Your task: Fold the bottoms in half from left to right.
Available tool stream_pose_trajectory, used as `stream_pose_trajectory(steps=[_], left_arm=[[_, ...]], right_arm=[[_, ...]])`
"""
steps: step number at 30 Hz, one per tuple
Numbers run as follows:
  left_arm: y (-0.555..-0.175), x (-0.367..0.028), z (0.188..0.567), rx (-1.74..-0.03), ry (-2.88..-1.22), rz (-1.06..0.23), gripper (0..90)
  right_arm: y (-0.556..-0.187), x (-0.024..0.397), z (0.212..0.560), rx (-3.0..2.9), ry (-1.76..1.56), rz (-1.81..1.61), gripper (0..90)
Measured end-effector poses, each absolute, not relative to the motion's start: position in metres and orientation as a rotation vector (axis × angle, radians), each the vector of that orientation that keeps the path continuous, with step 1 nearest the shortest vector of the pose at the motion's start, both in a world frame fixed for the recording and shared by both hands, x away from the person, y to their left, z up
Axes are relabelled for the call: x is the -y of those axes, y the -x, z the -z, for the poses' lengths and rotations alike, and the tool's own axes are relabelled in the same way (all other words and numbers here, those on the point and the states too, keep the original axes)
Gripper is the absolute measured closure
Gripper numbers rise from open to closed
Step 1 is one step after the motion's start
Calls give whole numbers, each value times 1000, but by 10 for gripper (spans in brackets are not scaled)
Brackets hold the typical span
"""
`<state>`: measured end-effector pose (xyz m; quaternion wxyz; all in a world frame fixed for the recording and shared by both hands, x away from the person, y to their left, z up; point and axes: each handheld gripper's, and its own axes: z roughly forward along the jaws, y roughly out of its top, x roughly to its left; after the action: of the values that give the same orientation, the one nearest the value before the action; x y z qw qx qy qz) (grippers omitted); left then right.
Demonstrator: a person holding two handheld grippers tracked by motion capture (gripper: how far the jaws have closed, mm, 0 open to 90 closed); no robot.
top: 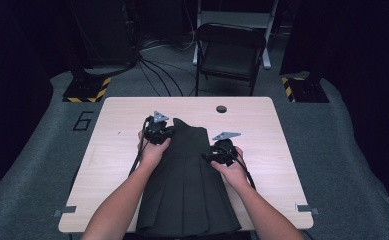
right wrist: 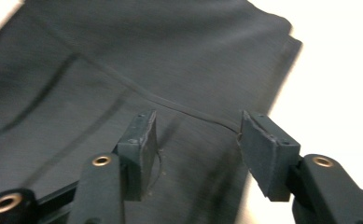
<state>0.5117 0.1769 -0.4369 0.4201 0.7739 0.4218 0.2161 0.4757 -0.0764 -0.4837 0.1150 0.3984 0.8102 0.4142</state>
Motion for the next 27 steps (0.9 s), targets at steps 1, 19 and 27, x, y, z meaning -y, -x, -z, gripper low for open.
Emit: stream_pose_trajectory(steps=[1,19,27], left_arm=[[-511,-176,434,-1048,-1946,-542,853],[-487,-164,413,-872,-1942,-520,856],[-459,-168,413,-768,-1941,-459,856]], right_arm=[[-474,73,481,-2386,-1142,-1229,477],[-470,55,511,-2476,-1145,-1107,475],[-469,53,512,-2458,-1150,-1108,474]])
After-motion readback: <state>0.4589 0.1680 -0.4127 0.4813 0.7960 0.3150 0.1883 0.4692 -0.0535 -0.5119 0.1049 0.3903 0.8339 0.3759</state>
